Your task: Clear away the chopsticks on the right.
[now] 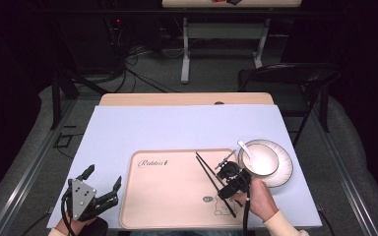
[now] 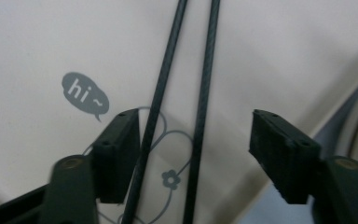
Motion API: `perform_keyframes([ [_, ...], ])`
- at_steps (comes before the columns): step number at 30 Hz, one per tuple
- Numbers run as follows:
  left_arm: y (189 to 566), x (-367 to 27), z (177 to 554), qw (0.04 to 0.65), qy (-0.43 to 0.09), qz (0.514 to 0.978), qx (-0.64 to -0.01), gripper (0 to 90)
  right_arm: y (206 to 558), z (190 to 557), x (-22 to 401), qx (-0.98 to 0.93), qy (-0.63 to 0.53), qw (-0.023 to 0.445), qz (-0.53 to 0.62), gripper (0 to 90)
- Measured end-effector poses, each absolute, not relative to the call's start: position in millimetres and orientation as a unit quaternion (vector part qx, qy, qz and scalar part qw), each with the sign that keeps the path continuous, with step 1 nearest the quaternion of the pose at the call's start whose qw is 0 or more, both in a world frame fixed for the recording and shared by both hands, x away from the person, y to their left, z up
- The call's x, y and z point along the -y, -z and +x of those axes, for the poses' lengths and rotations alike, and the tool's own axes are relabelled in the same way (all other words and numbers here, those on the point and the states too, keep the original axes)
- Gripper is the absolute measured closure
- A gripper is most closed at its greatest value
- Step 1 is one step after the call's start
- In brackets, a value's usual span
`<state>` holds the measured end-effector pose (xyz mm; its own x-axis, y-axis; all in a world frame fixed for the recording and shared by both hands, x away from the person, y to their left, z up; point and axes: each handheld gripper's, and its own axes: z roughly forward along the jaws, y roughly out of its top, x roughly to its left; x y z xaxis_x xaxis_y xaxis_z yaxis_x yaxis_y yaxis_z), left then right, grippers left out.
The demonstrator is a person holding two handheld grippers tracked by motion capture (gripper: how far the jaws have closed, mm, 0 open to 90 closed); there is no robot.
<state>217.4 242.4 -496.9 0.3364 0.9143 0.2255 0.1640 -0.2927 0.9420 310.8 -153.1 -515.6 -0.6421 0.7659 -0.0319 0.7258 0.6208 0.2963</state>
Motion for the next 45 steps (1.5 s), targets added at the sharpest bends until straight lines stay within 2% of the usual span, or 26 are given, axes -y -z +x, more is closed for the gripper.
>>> perform_keyframes([
  [3, 497, -242, 217, 0.446, -0.421, 0.685, -0.393, 15.4, 503, 307, 159, -0.899, -0.169, 0.106, 0.390, 18.7],
  [10, 497, -241, 218, 0.441, -0.420, 0.690, -0.391, 15.4, 479, 297, 181, -0.887, -0.257, 0.167, 0.347, 6.5],
  [18, 497, -241, 218, 0.442, -0.419, 0.689, -0.393, 15.4, 458, 279, 204, -0.868, -0.310, 0.211, 0.325, 1.4],
  [28, 497, -241, 219, 0.441, -0.419, 0.690, -0.392, 15.4, 464, 251, 242, -0.836, -0.356, 0.253, 0.333, 1.3],
  [37, 497, -241, 219, 0.440, -0.418, 0.691, -0.393, 15.4, 483, 226, 271, -0.816, -0.381, 0.266, 0.345, 0.7],
  [45, 497, -241, 219, 0.440, -0.418, 0.691, -0.393, 15.4, 499, 212, 284, -0.806, -0.394, 0.243, 0.369, 0.0],
])
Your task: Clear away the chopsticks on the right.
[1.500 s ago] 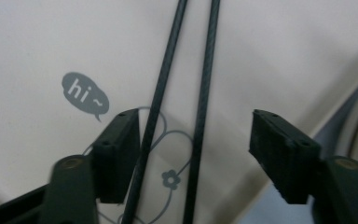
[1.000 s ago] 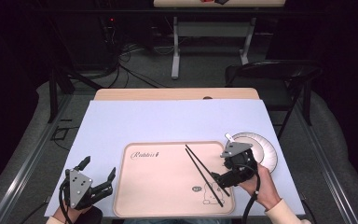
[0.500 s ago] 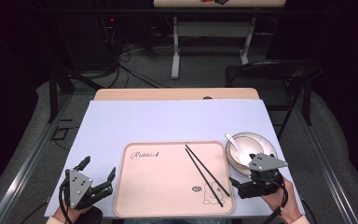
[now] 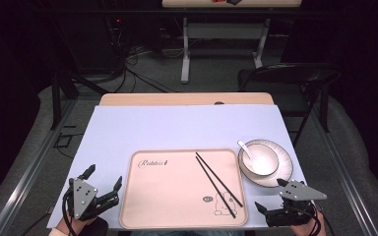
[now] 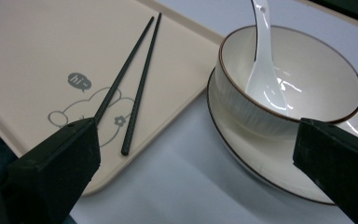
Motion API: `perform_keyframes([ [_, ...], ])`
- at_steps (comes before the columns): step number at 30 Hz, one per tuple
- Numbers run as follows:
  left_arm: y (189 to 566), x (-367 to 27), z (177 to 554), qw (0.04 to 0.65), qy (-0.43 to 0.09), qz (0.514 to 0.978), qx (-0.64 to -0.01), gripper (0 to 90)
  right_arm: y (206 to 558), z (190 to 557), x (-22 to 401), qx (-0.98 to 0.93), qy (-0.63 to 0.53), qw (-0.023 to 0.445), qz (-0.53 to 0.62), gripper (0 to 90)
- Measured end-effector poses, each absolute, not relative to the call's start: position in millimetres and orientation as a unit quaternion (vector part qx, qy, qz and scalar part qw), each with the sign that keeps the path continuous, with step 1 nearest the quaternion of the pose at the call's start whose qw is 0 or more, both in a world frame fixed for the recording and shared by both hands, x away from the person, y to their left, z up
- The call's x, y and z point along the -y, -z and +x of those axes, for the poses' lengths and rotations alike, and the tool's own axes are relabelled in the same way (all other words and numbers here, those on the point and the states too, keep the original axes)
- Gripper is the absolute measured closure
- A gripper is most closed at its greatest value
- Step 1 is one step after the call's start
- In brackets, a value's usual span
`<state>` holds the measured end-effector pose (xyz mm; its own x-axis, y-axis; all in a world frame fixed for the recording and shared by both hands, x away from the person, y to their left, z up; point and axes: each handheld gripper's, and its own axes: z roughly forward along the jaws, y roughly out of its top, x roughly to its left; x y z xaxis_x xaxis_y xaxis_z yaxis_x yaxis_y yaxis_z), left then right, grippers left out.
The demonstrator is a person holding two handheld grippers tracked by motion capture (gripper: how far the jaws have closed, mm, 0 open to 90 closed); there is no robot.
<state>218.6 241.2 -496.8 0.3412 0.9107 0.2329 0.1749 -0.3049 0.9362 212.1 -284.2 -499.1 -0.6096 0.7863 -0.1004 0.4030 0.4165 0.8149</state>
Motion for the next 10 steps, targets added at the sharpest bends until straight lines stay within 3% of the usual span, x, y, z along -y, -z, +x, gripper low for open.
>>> perform_keyframes([
  [10, 497.0, -240.9, 218.7, 0.441, -0.419, 0.690, -0.392, 15.4, 500.7, 213.3, 285.3, -0.809, -0.389, 0.235, 0.372, 0.0],
])
